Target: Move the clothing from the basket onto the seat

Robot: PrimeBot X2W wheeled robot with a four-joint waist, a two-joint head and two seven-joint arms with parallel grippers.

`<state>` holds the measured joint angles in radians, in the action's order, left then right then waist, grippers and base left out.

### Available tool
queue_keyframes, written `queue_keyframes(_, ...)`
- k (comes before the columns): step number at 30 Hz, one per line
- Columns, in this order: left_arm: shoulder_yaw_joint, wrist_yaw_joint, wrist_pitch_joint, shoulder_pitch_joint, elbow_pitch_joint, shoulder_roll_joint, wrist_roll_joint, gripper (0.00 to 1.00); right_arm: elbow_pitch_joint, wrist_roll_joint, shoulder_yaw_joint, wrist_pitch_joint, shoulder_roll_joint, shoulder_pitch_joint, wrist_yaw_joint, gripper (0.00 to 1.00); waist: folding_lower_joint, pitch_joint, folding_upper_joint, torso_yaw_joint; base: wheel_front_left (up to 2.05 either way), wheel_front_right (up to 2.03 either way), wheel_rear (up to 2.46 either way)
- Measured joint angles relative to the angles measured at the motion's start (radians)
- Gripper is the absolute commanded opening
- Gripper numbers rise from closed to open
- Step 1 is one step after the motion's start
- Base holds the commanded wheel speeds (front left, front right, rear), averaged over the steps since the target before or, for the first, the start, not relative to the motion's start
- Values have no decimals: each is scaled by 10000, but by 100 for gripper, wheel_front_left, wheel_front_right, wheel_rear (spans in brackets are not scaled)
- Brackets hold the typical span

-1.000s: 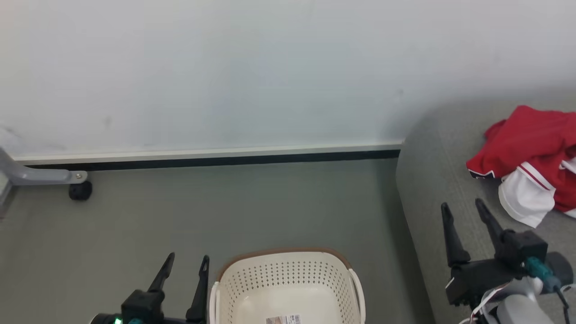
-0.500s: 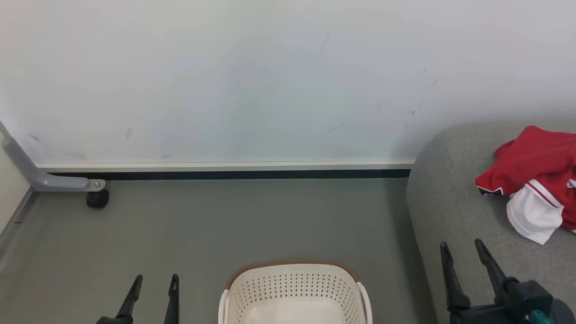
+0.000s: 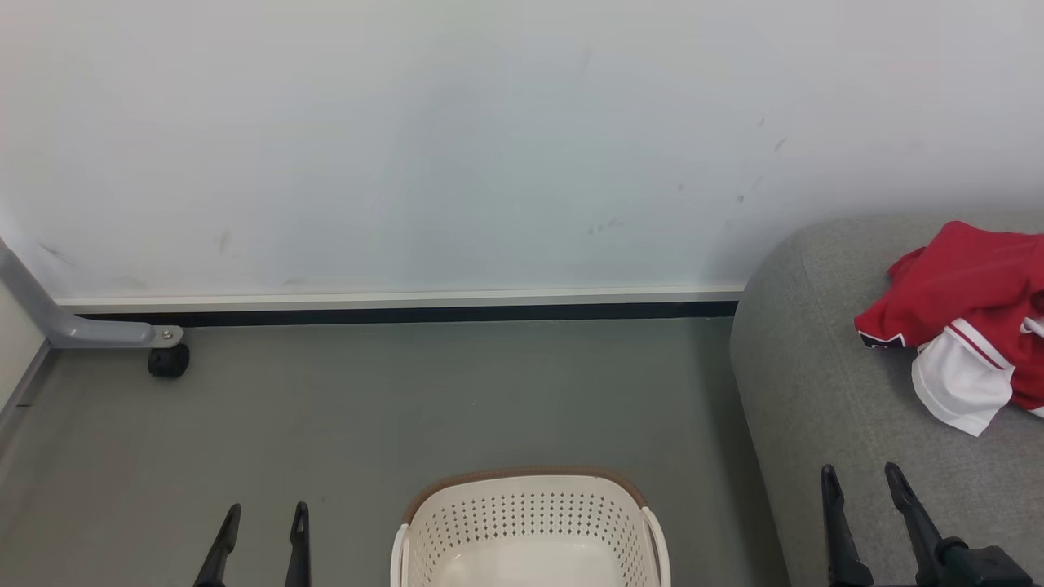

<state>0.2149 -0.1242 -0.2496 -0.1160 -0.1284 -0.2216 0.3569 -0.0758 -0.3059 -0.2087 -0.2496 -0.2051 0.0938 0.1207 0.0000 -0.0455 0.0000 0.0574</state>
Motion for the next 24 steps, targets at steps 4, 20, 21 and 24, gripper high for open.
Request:
queue_keyframes(4, -84, -2, 0, -2, 50, 42, -86, 100, 111, 58, 100, 0, 25, 21, 25, 100, 0, 18, 0, -54, 0, 0, 0)
queue_keyframes(20, -84, -2, -2, -7, 117, 109, -454, 100, 362, 290, 311, 0, 92, 115, 27, 100, 0, -11, 0, -88, 0, 0, 0)
queue_keyframes(21, -84, -2, -2, -7, 117, 109, -466, 100, 370, 324, 316, 0, 94, 132, 27, 100, 0, -17, 0, -82, 0, 0, 0)
queue_keyframes(24, -63, 10, 13, -26, 10, 144, -460, 0, 242, 339, 291, 19, 146, 198, 25, 0, 0, -30, 0, -71, 0, 0, 0)
